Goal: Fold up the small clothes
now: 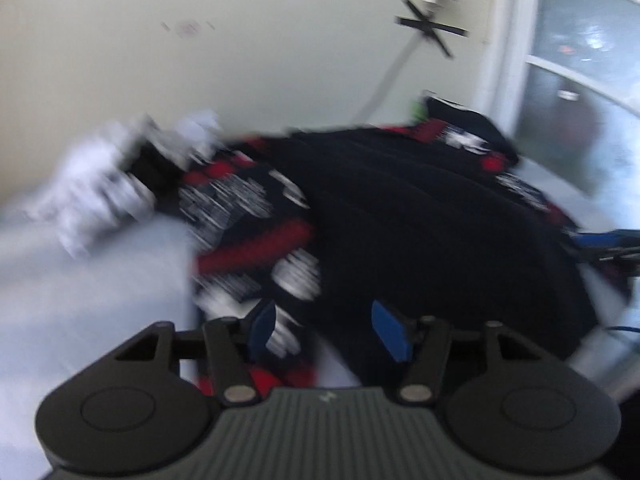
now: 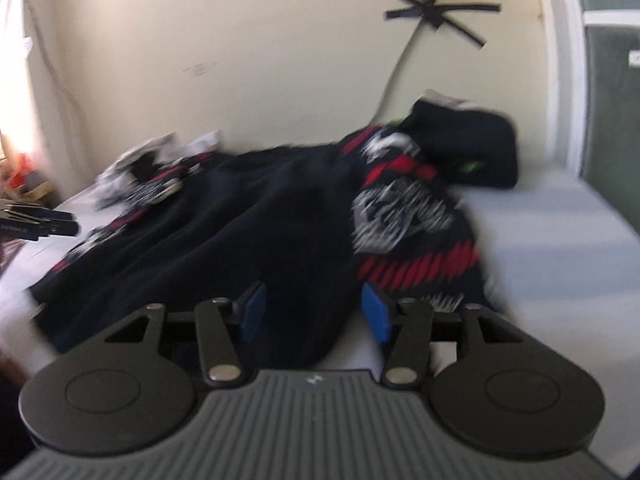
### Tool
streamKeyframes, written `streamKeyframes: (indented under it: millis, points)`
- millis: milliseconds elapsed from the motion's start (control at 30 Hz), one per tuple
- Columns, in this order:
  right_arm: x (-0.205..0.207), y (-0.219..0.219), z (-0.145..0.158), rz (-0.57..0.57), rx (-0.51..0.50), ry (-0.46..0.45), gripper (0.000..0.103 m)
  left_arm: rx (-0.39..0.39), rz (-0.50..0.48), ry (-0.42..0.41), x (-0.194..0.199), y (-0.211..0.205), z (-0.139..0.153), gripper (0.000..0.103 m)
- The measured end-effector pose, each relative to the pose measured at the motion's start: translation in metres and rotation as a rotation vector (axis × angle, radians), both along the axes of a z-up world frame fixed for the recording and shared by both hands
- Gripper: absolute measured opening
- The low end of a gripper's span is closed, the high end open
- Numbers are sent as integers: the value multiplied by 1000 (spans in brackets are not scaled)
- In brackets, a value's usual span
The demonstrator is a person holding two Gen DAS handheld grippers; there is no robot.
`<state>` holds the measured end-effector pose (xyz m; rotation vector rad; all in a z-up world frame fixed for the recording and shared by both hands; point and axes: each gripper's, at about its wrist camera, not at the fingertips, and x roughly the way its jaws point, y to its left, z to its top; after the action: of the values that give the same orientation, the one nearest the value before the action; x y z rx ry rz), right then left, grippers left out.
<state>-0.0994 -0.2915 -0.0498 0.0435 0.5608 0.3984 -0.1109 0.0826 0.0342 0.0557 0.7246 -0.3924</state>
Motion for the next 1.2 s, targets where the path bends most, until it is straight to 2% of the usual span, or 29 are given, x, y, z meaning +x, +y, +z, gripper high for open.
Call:
streamKeyframes:
  millis: [100, 167, 233, 267, 300, 333, 367, 467, 567, 600, 667, 700, 733, 800, 833, 900, 967, 1000, 1067, 1100, 1133, 1167, 1200]
  points:
    - [-14, 4, -8, 6, -18, 25, 57, 13, -27, 49, -14, -11, -15, 63]
    - [-14, 5, -19, 5, -10, 54, 58, 27, -27, 94, -15, -18, -29, 63]
    - [-18, 6, -27, -2, 22, 46, 61, 41, -13, 84, -18, -27, -34, 58]
    - [-18, 11, -29, 9, 38, 45, 61, 64, -20, 74, -20, -33, -35, 50]
    - [-19, 18, -31, 30, 46, 41, 59, 85, -24, 68, -21, -37, -34, 23]
    - [-20, 26, -31, 42, 37, 28, 41, 96, -21, 67, -21, -38, -31, 6]
    - [-18, 35, -31, 52, 17, 23, 17, 84, -22, 83, -19, -36, -26, 6]
    - [-18, 38, -17, 34, -21, 11, 12, -8, -15, 91, -21, -18, -3, 6]
    - [-32, 11, 20, -7, -8, -67, 12, -71, -59, 66, -41, -5, 19, 7]
    - [-38, 2, 30, -10, -5, -84, 12, -64, -75, 75, -45, -4, 19, 12]
    - [-48, -11, 40, 6, -30, -83, 5, -3, -73, 99, -47, -8, 9, 24]
    - [-50, -13, 38, 19, -69, -57, 5, 25, -50, 105, -44, -5, 4, 41]
    - [-48, -13, 34, 29, -112, -21, 8, 37, -10, 109, -38, 2, 0, 52]
    - [-45, -17, 24, 1, -185, 15, 11, 17, 99, 118, -24, 21, -4, 54]
    - [-41, -23, 24, -38, -189, 5, 17, 16, 171, 127, -14, 32, -7, 55]
    - [-29, -41, 25, -156, -144, -7, 30, 41, 310, 153, 4, 50, -14, 55]
    - [-18, -53, 23, -281, -107, -13, 43, 32, 373, 205, 17, 63, -25, 55]
    - [-11, -60, 21, -325, -95, -9, 45, 13, 379, 209, 19, 66, -28, 58]
    - [-4, -60, 16, -369, -85, 21, 45, -4, 321, 206, 17, 58, -26, 54]
    - [1, -60, 13, -369, -80, 32, 45, -6, 289, 193, 16, 53, -26, 42]
    - [5, -57, 11, -362, -77, 32, 46, -12, 249, 186, 14, 49, -26, 17]
    - [9, -52, 11, -350, -78, 26, 47, -6, 230, 181, 14, 49, -26, 10]
    - [11, -45, 12, -337, -82, 17, 47, -17, 225, 180, 15, 49, -24, 10]
